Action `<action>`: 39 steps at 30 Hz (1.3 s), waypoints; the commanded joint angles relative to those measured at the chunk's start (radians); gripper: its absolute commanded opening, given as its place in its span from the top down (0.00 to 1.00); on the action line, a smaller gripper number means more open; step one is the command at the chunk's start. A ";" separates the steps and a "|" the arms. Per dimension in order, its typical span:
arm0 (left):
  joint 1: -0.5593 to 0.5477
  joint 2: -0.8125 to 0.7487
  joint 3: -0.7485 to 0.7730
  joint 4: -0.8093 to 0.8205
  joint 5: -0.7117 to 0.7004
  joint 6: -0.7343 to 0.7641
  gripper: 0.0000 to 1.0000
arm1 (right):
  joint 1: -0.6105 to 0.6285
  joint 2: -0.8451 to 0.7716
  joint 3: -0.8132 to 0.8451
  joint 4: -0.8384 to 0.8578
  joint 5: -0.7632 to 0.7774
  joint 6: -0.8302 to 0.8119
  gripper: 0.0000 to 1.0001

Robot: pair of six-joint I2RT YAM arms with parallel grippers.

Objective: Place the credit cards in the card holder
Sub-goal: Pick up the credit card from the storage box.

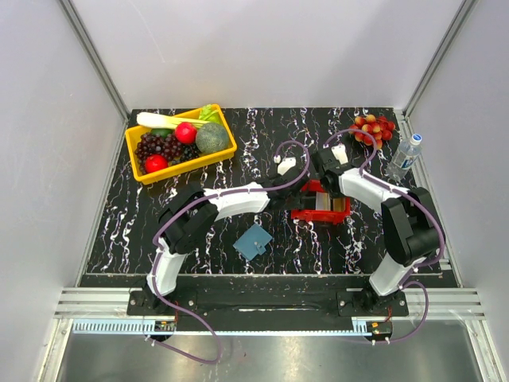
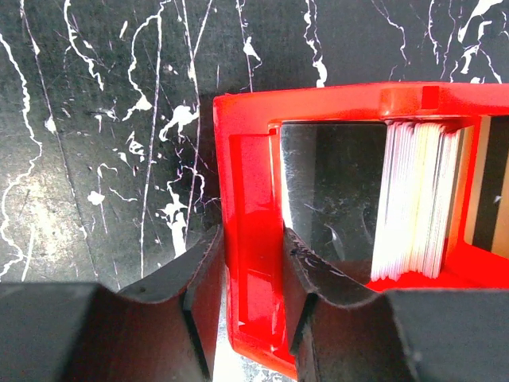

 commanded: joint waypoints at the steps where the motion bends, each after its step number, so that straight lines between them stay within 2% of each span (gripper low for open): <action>1: 0.014 -0.064 -0.022 -0.061 -0.091 0.009 1.00 | -0.016 -0.071 0.046 -0.049 0.143 -0.068 0.52; 6: 0.014 -0.067 -0.019 -0.059 -0.091 0.009 1.00 | -0.016 -0.109 0.044 -0.061 0.126 -0.081 0.56; 12: 0.014 -0.069 -0.024 -0.052 -0.087 0.014 1.00 | -0.016 -0.118 0.018 -0.063 0.055 -0.048 0.72; 16: 0.014 -0.073 -0.030 -0.045 -0.081 0.015 1.00 | -0.016 -0.114 0.015 -0.069 0.018 -0.022 0.88; 17: 0.014 -0.073 -0.035 -0.042 -0.081 0.015 1.00 | -0.016 -0.120 0.015 -0.072 0.012 -0.021 0.99; 18: 0.014 -0.078 -0.038 -0.038 -0.079 0.017 1.00 | -0.016 -0.129 0.017 -0.071 0.002 -0.019 1.00; 21: 0.013 -0.076 -0.041 -0.035 -0.076 0.017 1.00 | -0.016 -0.153 0.030 -0.072 -0.035 -0.028 1.00; 26: 0.014 -0.079 -0.048 -0.027 -0.056 0.006 1.00 | -0.016 -0.183 0.053 -0.063 -0.187 -0.019 1.00; 32: 0.019 -0.081 -0.062 -0.007 -0.007 -0.015 1.00 | -0.016 -0.161 0.055 -0.060 -0.230 0.014 1.00; 36: 0.022 -0.090 -0.078 0.022 0.022 -0.026 0.92 | -0.016 -0.215 0.056 -0.031 -0.236 0.005 1.00; 39: 0.022 -0.099 -0.082 0.028 0.036 -0.026 0.80 | -0.017 -0.248 0.063 -0.020 -0.253 0.001 1.00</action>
